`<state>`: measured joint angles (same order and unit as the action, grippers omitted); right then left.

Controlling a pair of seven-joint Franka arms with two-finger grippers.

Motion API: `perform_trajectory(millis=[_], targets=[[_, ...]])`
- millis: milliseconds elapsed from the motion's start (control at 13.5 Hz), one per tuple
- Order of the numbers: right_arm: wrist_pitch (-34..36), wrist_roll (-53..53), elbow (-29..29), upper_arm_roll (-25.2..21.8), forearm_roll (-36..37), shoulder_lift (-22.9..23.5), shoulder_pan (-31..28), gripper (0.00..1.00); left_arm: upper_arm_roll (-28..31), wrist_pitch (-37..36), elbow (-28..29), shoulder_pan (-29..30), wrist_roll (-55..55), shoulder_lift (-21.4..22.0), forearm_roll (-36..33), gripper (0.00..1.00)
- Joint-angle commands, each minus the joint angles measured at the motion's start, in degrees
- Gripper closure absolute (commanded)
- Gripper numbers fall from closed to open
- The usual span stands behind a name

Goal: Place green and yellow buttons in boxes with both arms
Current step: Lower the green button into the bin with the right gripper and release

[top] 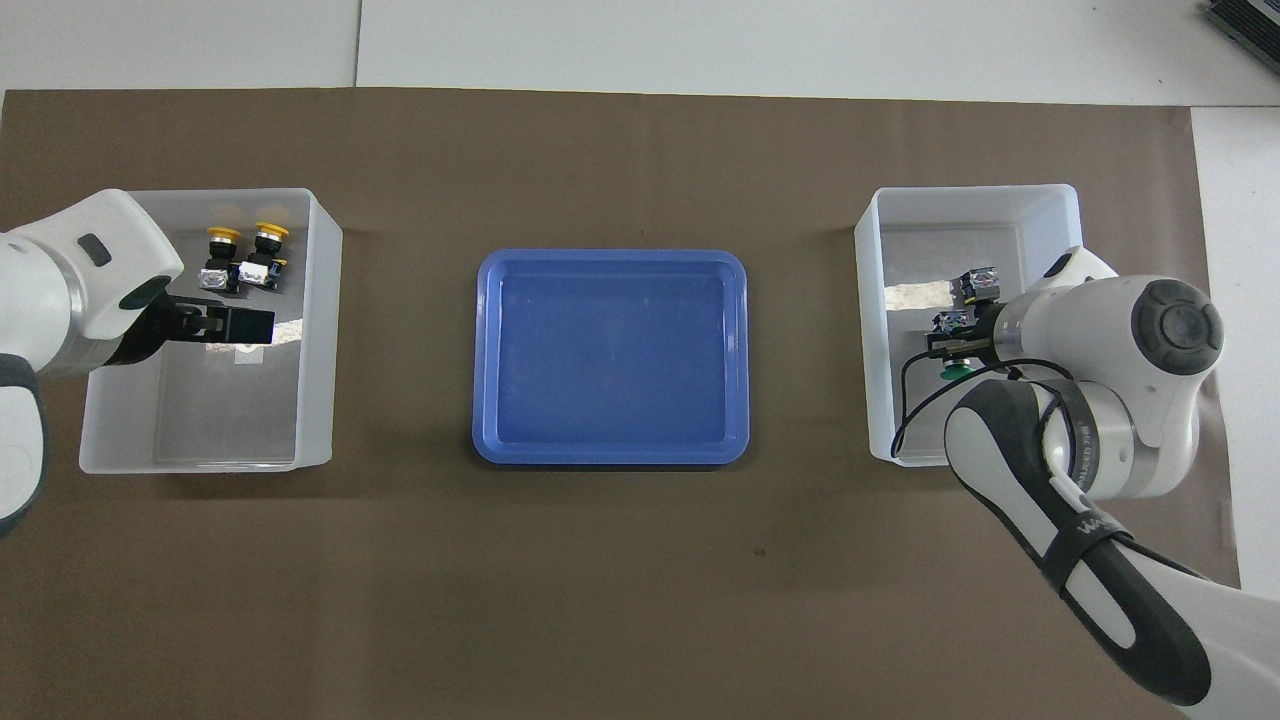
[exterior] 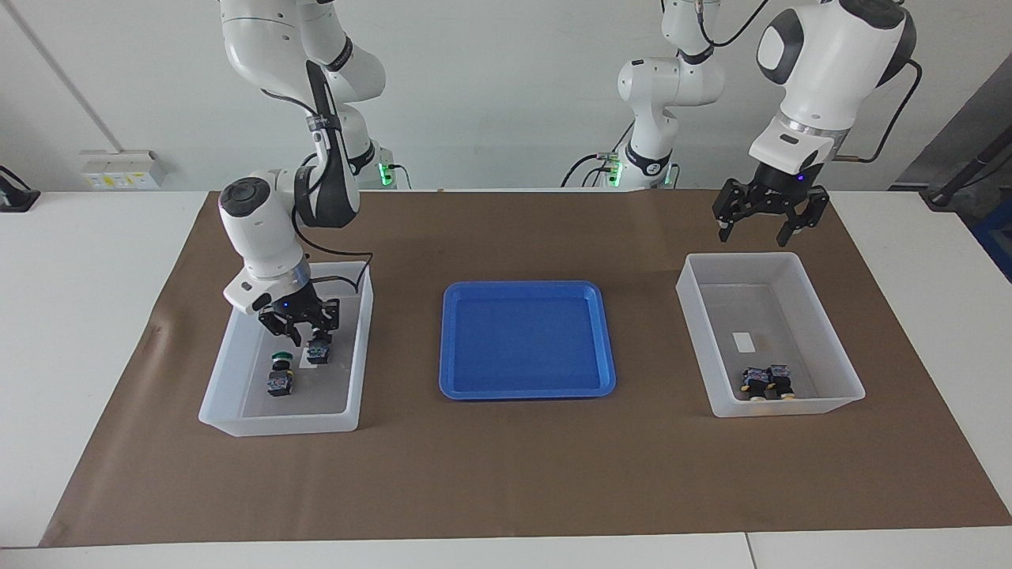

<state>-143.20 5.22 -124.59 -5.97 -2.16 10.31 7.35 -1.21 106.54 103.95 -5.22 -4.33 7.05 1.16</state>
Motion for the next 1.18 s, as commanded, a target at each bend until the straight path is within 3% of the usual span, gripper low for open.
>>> perform_trajectory(millis=[0, 296, 517, 813, 1109], targets=[[-1.2, 1.5, 0.2, 0.8, -1.4, -0.3, -0.8, 0.00, 0.1, -4.4, -7.6, 0.5, 0.5, -3.8, -1.0, 0.00], [4.3, -3.8, 4.7, 1.0, -1.4, -4.1, 0.3, 0.00, 0.4, -7.2, -11.4, 0.5, 0.5, -5.9, -0.8, 0.00], [15.8, -10.2, 12.5, 0.9, -0.4, -5.7, 1.3, 0.00, 0.6, -7.7, -14.6, 1.0, 0.5, -9.1, -0.5, 0.00], [32.7, -15.2, 23.1, 0.5, 2.6, -7.8, 0.3, 0.00, 0.6, -13.4, -11.8, 1.8, 0.5, -6.5, -1.0, 0.00], [42.6, -15.5, 28.9, 0.1, 2.5, -10.5, -2.9, 0.00, 0.8, -19.7, -11.7, 2.4, 0.8, -4.6, -1.0, 0.00]])
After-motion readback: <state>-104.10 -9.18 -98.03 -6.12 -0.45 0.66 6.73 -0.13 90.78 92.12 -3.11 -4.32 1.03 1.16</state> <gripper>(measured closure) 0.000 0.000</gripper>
